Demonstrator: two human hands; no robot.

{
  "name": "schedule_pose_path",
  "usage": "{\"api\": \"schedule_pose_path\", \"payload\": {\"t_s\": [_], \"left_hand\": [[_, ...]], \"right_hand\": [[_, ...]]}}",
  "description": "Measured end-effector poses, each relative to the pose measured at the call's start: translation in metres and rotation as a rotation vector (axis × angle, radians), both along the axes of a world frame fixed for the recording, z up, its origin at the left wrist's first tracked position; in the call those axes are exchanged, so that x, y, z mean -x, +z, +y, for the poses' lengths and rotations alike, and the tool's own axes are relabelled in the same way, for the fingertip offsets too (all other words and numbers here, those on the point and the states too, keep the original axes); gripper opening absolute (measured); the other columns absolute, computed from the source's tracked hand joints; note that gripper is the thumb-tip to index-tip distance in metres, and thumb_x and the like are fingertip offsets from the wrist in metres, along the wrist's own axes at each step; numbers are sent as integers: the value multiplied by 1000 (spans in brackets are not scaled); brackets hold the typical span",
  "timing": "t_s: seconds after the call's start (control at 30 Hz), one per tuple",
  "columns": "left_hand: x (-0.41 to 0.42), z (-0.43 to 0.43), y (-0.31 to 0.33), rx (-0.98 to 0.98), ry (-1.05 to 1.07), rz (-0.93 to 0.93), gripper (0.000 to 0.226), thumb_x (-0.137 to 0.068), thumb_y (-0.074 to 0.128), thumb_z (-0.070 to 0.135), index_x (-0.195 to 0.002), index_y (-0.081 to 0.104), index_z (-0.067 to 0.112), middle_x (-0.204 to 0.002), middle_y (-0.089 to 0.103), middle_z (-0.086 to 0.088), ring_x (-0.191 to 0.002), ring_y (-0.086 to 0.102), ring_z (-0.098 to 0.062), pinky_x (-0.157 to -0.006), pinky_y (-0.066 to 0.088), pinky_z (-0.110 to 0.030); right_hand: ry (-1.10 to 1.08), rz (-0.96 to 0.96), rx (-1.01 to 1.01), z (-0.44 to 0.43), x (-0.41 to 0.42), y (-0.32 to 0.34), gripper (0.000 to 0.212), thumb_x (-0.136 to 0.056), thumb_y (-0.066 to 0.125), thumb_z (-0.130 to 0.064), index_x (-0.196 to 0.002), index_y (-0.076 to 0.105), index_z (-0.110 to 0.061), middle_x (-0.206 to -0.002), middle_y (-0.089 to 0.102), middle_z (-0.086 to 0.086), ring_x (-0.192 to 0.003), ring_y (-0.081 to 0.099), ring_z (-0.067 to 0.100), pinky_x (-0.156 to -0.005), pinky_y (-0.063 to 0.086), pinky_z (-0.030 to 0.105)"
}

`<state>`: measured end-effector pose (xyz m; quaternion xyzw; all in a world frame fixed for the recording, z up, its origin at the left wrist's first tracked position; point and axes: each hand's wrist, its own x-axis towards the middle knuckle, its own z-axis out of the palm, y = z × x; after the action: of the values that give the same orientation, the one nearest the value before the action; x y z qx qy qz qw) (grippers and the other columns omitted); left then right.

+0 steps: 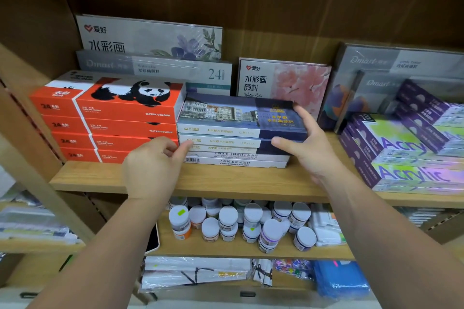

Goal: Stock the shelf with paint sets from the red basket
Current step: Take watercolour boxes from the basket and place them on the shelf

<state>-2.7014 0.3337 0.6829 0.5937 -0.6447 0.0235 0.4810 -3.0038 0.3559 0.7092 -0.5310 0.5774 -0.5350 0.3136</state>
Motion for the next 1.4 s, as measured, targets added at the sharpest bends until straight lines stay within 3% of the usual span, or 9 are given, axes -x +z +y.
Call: {"api": "schedule_pose_path", "payload": {"t_s": [0.13, 0.43, 0.6, 0.77, 0.93, 1.17, 1.23, 1.33, 1.4], "left_hand": [[2, -1, -1, 17, -3, -1, 36, -84, 83, 41, -68, 71, 11, -57, 63, 0, -55, 62, -27, -54, 53, -39], [-1, 0, -2, -57, -11, 30, 39, -75, 87, 49, -69, 70, 15, -61, 62, 5, -61, 63, -22, -59, 56, -41], [-6, -1, -2, -61, -5, 6, 41, -74, 87, 49, -68, 68, 14, -59, 61, 5, -59, 61, -22, -57, 55, -40], [-7, -1, -2, -50, -4, -27, 42, -75, 87, 49, -67, 67, 13, -57, 59, 4, -57, 59, -22, -54, 54, -41], [-6, -1, -5, -59, 26, -38, 41, -77, 86, 49, -68, 69, 12, -58, 62, 2, -58, 61, -24, -56, 54, -41], [-6, -2, -9, -37, 32, -71, 38, -80, 86, 42, -66, 68, 12, -59, 63, 0, -57, 61, -26, -54, 51, -38], [-5, -2, -10, -26, 20, -80, 37, -80, 86, 41, -66, 68, 11, -58, 63, -1, -56, 60, -27, -53, 51, -38], [-4, 0, -9, -26, 9, -76, 37, -80, 86, 38, -66, 68, 10, -57, 60, 0, -56, 58, -27, -53, 49, -38], [-4, 1, -7, -42, 7, -66, 37, -81, 86, 39, -65, 67, 11, -57, 56, 4, -57, 56, -25, -54, 49, -38]], "right_hand": [[44, 26, -5, 2, 5, 0, 102, -68, 92, -7, -154, 42, -29, -136, 57, -21, -117, 59, -13, -89, 50, 8], [97, -16, -51, -1, 11, -1, 113, -59, 92, -33, -157, 36, -37, -149, 56, -9, -133, 57, 9, -112, 48, 34], [99, 21, -75, 4, 20, 3, 108, -72, 89, -8, -161, 30, -25, -143, 48, -24, -132, 52, -1, -103, 43, 11], [-48, -70, -1, 16, 25, -16, 61, -73, 86, 5, -130, 67, -9, -118, 76, -1, -109, 74, 17, -98, 58, 29], [-65, -71, 43, 16, 11, -26, 61, -72, 85, 10, -124, 67, -18, -113, 76, -8, -103, 74, 7, -88, 55, 16], [-59, -70, 41, 18, 10, -30, 63, -73, 83, 13, -126, 65, -16, -118, 74, -6, -110, 73, 13, -93, 56, 20], [-53, -139, 12, 20, 17, -23, 62, -75, 84, 5, -131, 64, -14, -123, 73, -1, -111, 72, 14, -94, 57, 23], [8, -339, -90, 23, 28, -11, 76, -72, 87, -44, -136, 60, -15, -128, 73, 10, -117, 71, 24, -99, 58, 37], [11, -398, -173, 22, 27, -3, 84, -74, 73, -67, -136, 60, -12, -124, 74, 15, -114, 72, 31, -97, 58, 44]]}}
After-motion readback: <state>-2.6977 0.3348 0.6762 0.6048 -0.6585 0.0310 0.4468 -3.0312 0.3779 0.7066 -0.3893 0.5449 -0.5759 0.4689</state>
